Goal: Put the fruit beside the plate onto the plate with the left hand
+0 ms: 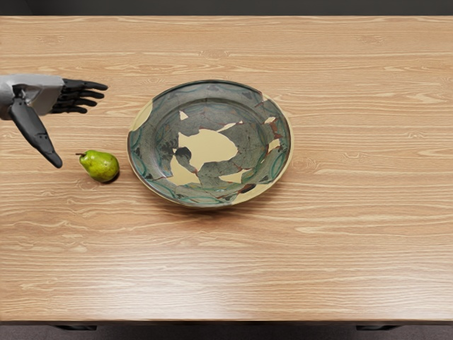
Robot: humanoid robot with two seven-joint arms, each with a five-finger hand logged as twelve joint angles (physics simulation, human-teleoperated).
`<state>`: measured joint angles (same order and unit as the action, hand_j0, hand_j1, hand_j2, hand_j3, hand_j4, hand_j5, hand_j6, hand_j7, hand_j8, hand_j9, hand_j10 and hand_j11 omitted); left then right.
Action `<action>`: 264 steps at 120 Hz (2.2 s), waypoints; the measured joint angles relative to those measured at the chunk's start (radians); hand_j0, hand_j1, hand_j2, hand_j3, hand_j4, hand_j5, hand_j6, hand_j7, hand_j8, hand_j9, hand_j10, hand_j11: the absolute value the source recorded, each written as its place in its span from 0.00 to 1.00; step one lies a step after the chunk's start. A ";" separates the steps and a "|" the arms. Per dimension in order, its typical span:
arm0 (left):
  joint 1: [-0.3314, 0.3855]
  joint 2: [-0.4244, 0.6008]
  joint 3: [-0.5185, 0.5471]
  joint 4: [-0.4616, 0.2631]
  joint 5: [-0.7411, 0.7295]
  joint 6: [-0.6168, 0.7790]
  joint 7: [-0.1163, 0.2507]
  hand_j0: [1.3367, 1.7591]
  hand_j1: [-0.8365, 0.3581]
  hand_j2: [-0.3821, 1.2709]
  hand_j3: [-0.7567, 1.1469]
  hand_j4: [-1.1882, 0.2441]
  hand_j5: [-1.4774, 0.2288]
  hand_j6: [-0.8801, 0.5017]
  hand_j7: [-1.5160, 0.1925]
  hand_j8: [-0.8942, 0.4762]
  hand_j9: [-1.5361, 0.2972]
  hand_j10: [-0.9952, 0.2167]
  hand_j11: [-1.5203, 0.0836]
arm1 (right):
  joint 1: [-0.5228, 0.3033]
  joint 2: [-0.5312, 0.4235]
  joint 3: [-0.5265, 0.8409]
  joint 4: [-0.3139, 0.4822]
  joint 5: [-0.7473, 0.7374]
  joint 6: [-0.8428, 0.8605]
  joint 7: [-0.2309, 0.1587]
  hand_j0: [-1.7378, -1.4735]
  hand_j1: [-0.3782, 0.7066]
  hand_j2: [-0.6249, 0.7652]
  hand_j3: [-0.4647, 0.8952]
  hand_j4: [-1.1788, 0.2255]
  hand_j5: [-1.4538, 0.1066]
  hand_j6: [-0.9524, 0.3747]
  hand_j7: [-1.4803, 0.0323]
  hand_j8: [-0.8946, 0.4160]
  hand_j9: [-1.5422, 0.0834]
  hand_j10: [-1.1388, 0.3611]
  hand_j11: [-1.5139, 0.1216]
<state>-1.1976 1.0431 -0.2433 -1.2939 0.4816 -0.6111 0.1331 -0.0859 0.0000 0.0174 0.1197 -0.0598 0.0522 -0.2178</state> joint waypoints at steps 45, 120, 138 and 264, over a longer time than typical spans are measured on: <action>-0.001 0.006 -0.007 -0.028 0.000 0.000 0.218 0.76 0.98 0.23 0.40 0.81 0.85 0.62 0.87 0.64 0.83 0.80 0.93 | 0.003 0.000 0.006 0.000 0.000 0.000 0.000 0.30 0.03 0.45 0.34 0.84 0.93 0.72 0.98 0.68 0.95 0.76 0.93; 0.087 -0.123 -0.036 -0.271 0.492 0.450 0.477 0.76 0.97 0.23 0.40 0.81 0.85 0.62 0.87 0.63 0.82 0.80 0.93 | 0.002 0.000 0.001 0.000 0.000 0.000 0.000 0.30 0.03 0.45 0.34 0.84 0.93 0.72 0.98 0.68 0.95 0.76 0.93; 0.123 -0.162 -0.033 -0.273 0.601 0.462 0.478 0.76 0.97 0.24 0.40 0.81 0.85 0.62 0.87 0.63 0.82 0.80 0.93 | 0.002 0.000 0.000 0.000 0.000 0.000 0.000 0.30 0.03 0.45 0.34 0.84 0.93 0.72 0.98 0.68 0.95 0.76 0.93; 0.219 -0.256 -0.031 -0.238 0.802 0.490 0.478 0.76 0.77 0.26 0.40 0.67 0.69 0.47 0.72 0.48 0.68 0.63 0.77 | 0.000 0.000 -0.002 0.000 0.000 0.000 0.000 0.30 0.03 0.45 0.34 0.84 0.93 0.72 0.98 0.68 0.95 0.76 0.93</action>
<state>-0.9786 0.7867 -0.2745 -1.5317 1.2835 -0.1210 0.6109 -0.0859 0.0000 0.0154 0.1196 -0.0598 0.0521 -0.2178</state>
